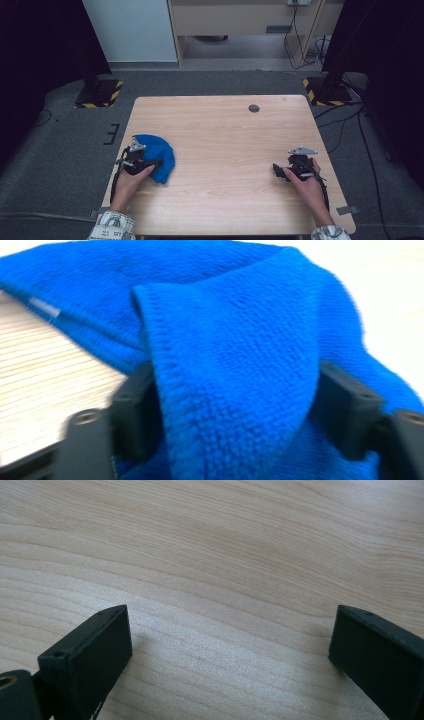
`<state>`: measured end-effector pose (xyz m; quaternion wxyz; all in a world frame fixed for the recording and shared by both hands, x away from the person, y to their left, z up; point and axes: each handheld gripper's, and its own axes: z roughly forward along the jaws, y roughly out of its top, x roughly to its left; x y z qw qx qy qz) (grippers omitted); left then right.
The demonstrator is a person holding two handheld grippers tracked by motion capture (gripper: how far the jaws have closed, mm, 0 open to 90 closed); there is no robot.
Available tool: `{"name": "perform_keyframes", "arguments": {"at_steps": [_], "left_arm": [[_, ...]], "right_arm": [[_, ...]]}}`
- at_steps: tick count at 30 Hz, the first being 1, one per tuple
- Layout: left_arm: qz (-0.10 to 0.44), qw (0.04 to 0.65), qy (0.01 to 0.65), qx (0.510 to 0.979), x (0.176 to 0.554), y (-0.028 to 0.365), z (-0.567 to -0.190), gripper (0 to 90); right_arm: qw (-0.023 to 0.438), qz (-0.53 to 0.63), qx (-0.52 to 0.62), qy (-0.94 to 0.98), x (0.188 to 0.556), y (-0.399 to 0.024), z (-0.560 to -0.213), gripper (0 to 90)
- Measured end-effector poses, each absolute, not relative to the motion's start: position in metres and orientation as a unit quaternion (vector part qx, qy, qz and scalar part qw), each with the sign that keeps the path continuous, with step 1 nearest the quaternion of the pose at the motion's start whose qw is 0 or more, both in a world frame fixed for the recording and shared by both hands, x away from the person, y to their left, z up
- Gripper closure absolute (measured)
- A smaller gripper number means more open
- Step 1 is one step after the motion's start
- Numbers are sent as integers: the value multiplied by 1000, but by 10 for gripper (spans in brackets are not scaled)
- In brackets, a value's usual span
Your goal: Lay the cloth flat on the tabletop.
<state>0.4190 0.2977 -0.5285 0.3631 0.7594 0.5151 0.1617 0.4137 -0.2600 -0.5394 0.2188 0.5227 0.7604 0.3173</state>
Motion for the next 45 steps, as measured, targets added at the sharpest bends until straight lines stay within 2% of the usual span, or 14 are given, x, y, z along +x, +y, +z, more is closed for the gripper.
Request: {"name": "perform_keyframes", "arguments": {"at_steps": [6, 9, 13, 28, 35, 45], "left_arm": [[140, 374, 511, 761, 417, 295, -525, 637], [161, 372, 498, 767, 415, 291, -521, 718], [175, 384, 488, 764, 413, 286, -514, 773], [178, 431, 430, 773, 406, 232, -487, 798], [169, 448, 402, 780, 405, 193, -474, 798], [156, 441, 368, 803, 413, 135, -471, 798]], "right_arm": [[219, 317, 524, 760, 414, -260, -539, 35], [219, 317, 524, 759, 414, -260, -539, 35], [219, 317, 524, 760, 414, -260, -539, 35], [219, 317, 524, 760, 414, -260, -539, 35], [219, 317, 525, 759, 414, -259, -539, 33], [216, 318, 521, 762, 415, -258, -539, 33]]}}
